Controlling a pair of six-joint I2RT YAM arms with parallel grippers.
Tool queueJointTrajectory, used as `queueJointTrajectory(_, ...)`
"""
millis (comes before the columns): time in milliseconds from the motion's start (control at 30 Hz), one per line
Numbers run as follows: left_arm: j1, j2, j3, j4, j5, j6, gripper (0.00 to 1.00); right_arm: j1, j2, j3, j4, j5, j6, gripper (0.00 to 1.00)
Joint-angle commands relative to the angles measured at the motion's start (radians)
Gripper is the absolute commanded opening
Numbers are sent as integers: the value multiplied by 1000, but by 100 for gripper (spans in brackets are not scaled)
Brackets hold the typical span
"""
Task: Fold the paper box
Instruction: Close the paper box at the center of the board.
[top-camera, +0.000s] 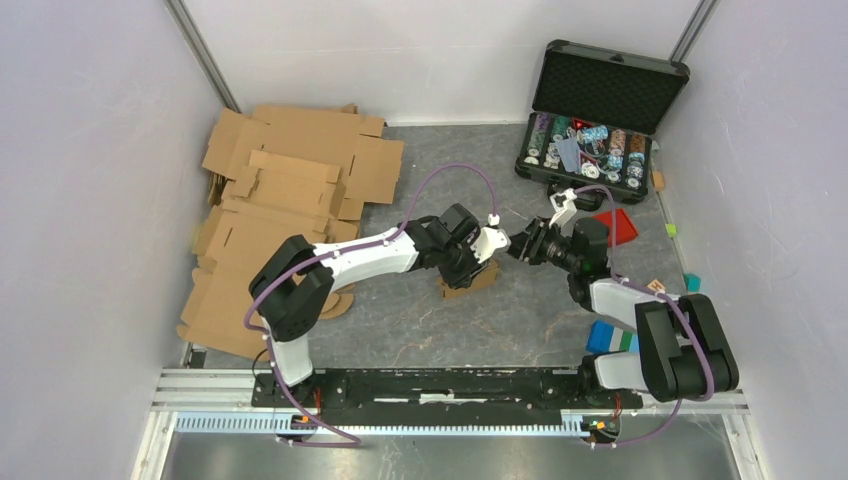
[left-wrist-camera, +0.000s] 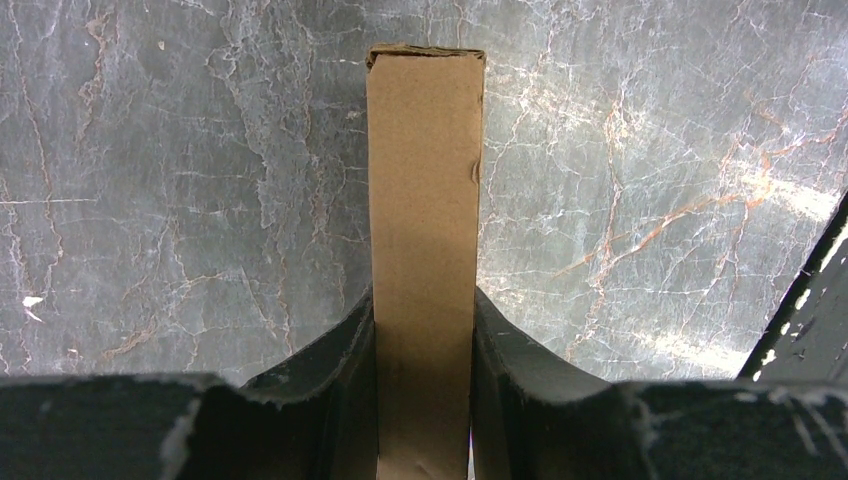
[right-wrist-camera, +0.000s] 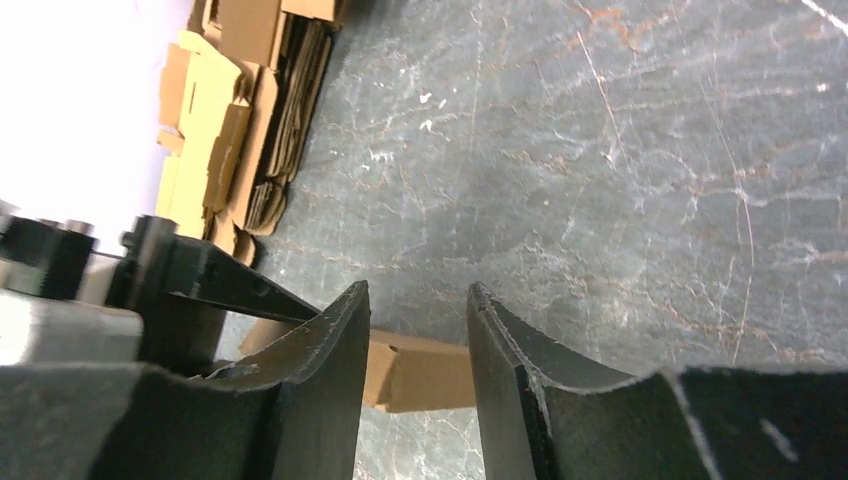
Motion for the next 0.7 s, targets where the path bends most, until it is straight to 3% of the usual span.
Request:
queueJointTrajectory(0,-4,39,17,-59,20,33,16,-5,-41,57,-63,-34,-33,46)
queueJointTrajectory(100,-4,39,18,-60,19,35,16,-5,-37,26,-75,-60,-48,41)
queueJointTrajectory(233,-6,36,15,-60,15,34,16,-5,-56,-19,-109,-61,-99,26)
queueJointTrajectory(300,-6,35,15,-61,13,34,16,-4,-81,-15,-158,-24,-135,17)
queueJointTrajectory(367,-5,35,15,-61,13,33,16,-5,-114,7,-230,38,-175,0)
queueJointTrajectory(500,-6,33,13,-60,11,33,16,-4,-179,23,-268,87,-195,0)
queueJointTrajectory(667,-7,38,16,-59,13,34,16,-3,-156,11,-101,-83,-66,0)
